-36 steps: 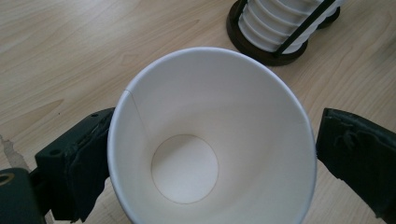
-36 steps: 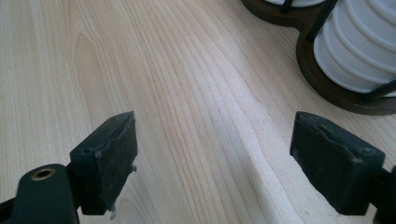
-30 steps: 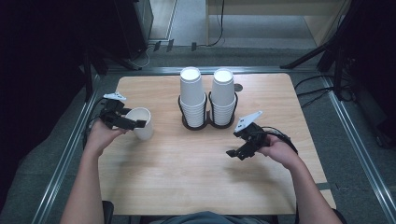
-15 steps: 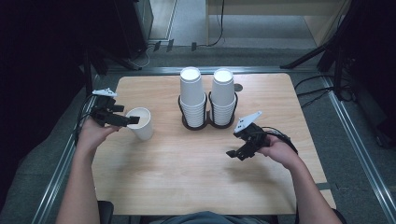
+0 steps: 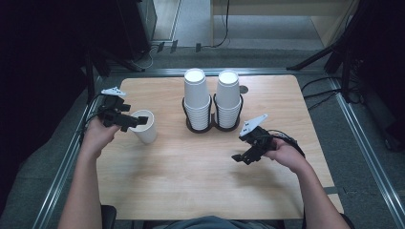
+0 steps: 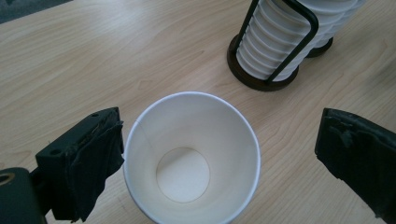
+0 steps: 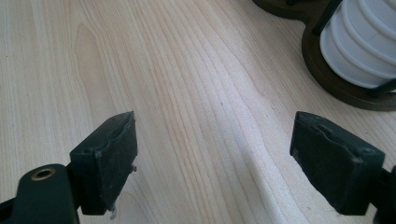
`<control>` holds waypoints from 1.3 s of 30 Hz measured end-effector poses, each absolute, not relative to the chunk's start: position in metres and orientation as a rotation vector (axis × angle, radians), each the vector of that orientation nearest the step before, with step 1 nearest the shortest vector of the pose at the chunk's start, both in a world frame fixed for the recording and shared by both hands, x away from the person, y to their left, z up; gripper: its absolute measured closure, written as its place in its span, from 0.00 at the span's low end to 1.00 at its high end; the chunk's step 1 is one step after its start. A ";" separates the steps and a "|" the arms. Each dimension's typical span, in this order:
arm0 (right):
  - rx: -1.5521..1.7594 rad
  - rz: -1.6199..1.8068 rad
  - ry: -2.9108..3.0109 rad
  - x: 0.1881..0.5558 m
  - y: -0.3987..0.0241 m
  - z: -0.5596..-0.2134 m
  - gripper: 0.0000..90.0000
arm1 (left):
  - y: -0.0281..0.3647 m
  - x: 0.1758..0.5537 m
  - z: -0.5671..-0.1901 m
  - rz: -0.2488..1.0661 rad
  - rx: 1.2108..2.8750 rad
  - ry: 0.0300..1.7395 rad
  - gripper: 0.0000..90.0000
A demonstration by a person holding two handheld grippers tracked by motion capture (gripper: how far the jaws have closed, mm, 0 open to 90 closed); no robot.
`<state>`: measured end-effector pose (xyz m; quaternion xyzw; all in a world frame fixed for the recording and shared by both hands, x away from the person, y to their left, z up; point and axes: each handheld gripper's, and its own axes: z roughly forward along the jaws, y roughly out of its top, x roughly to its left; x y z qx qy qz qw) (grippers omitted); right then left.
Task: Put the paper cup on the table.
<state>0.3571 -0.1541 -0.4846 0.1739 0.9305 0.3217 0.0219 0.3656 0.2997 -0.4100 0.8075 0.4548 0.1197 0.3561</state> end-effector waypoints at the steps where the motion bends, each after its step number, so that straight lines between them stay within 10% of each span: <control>1: 0.540 0.997 2.883 0.357 -0.154 -0.484 0.17 | 0.298 0.366 -0.410 0.297 2.092 1.168 0.01; 39: 0.594 1.026 2.878 0.354 -0.149 -0.488 0.17 | 0.212 0.357 -0.431 0.183 2.208 0.955 0.02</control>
